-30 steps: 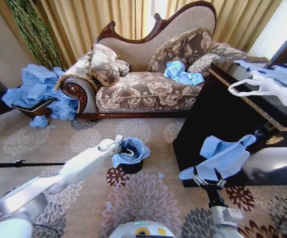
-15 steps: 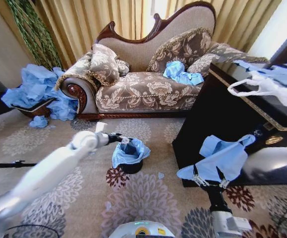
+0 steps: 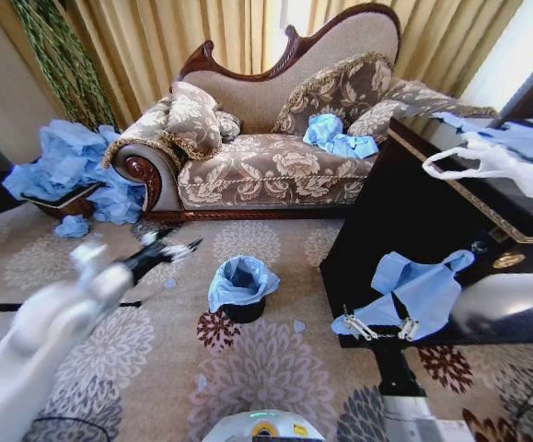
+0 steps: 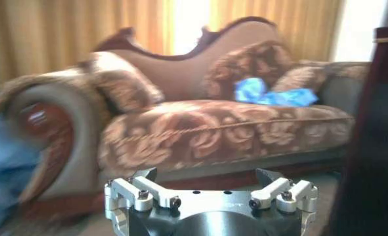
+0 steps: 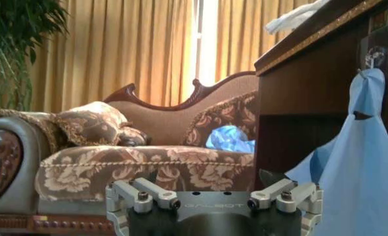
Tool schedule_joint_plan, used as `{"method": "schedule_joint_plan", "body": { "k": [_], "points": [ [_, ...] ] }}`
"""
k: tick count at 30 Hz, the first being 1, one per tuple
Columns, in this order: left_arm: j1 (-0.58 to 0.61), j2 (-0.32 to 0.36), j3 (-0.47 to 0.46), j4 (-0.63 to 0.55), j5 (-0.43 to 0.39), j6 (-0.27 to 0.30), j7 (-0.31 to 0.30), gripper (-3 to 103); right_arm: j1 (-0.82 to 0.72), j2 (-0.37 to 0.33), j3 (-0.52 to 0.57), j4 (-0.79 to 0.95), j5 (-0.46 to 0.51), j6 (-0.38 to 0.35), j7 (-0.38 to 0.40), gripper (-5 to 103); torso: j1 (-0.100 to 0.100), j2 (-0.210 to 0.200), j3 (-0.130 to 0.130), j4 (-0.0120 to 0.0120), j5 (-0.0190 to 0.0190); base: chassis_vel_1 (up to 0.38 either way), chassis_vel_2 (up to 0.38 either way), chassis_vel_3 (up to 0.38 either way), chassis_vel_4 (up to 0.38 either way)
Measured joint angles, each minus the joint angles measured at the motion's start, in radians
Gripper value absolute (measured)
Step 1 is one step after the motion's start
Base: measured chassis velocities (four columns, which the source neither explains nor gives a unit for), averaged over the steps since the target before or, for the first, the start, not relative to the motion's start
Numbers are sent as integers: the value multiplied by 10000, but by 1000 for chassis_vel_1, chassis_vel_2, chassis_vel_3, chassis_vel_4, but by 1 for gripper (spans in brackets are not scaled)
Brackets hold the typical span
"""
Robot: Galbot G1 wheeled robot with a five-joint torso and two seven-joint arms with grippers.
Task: Place a garbage bag over the trash bin.
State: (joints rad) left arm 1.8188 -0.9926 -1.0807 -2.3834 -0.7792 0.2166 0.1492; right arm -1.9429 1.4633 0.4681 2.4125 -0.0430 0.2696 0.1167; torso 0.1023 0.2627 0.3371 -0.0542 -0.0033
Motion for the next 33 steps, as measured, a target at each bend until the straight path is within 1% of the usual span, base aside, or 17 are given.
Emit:
{"method": "schedule_joint_plan", "body": {
  "k": [1,2,3,4,5,7,10,12,14,16,19,24,27,28,29,30,33],
  "points": [
    [749,-847,233,-141,467,-564,63,100,7,167,-65,-93,-171,-31,32,100,0,0,1,-7,3,0,0,0,0],
    [1158,-1466,503,-304,529,-947,88,100,104,238,-117,-133,-209,-202,33,100,0,0,1,-11,-6,0,0,0,0],
    [1469,-1975,830,-475,495,-1187,-27,100,226,310,-176,-149,-214,-382,7,100,1,0,1,-12,-1,0,0,0,0],
    [1469,-1975,830,-475,495,-1187,-27,100,226,310,-176,-149,-214,-382,7,100,1,0,1,-12,-1,0,0,0,0],
    [1896,-2668,1399,-692,679,-1580,-265,100,479,471,-313,-210,-216,-662,-83,100,1,-1,2,-7,5,0,0,0,0],
    [2441,-3458,2122,-950,1350,-2358,-416,100,756,634,-546,-365,-365,-804,-116,100,2,0,3,-8,4,0,0,0,0],
    [2543,-3673,2328,-1067,1601,-2610,-450,100,791,635,-564,-438,-495,-796,-118,100,1,0,3,-8,2,0,0,0,0],
    [2545,-4062,2815,-1252,2448,-3149,-489,100,795,617,-478,-434,-633,-806,-3,100,3,0,4,-15,2,0,0,0,0],
    [2517,-4187,2989,-1260,2639,-3192,-511,100,798,626,-456,-387,-634,-858,41,100,3,0,4,-15,2,0,0,0,0],
    [2511,-4529,3484,-1260,3061,-3194,-621,100,814,653,-441,-308,-649,-996,81,100,3,0,4,-11,-3,0,0,0,0],
    [2606,-4853,3813,-1258,3467,-3199,-726,100,790,657,-460,-234,-675,-1131,98,100,3,-1,4,-10,0,0,0,0,0],
    [2659,-4846,3720,-1235,3411,-3032,-849,100,809,631,-381,-215,-514,-1302,97,100,3,-1,4,-8,-1,0,0,0,0],
    [2604,-4405,3449,-1220,2950,-2664,-884,100,779,506,-366,-211,-197,-1405,67,100,3,-2,4,-9,-1,0,0,0,0],
    [2511,-3923,3248,-1209,2552,-2401,-939,100,689,363,-306,-122,-53,-1432,-105,100,3,-2,4,-12,-2,0,0,0,0],
    [2480,-3734,3180,-1206,2386,-2288,-958,100,641,295,-258,-75,-11,-1432,-223,100,3,-2,4,-12,-3,0,0,0,0],
    [2480,-3734,3180,-1206,2386,-2288,-958,100,641,295,-258,-75,-11,-1432,-223,100,3,-2,4,-12,-3,0,0,0,0],
    [2367,-3172,3052,-1197,1960,-2009,-1034,100,488,162,-143,46,65,-1371,-470,100,3,-2,4,-10,-2,0,0,0,0]
  ]
}}
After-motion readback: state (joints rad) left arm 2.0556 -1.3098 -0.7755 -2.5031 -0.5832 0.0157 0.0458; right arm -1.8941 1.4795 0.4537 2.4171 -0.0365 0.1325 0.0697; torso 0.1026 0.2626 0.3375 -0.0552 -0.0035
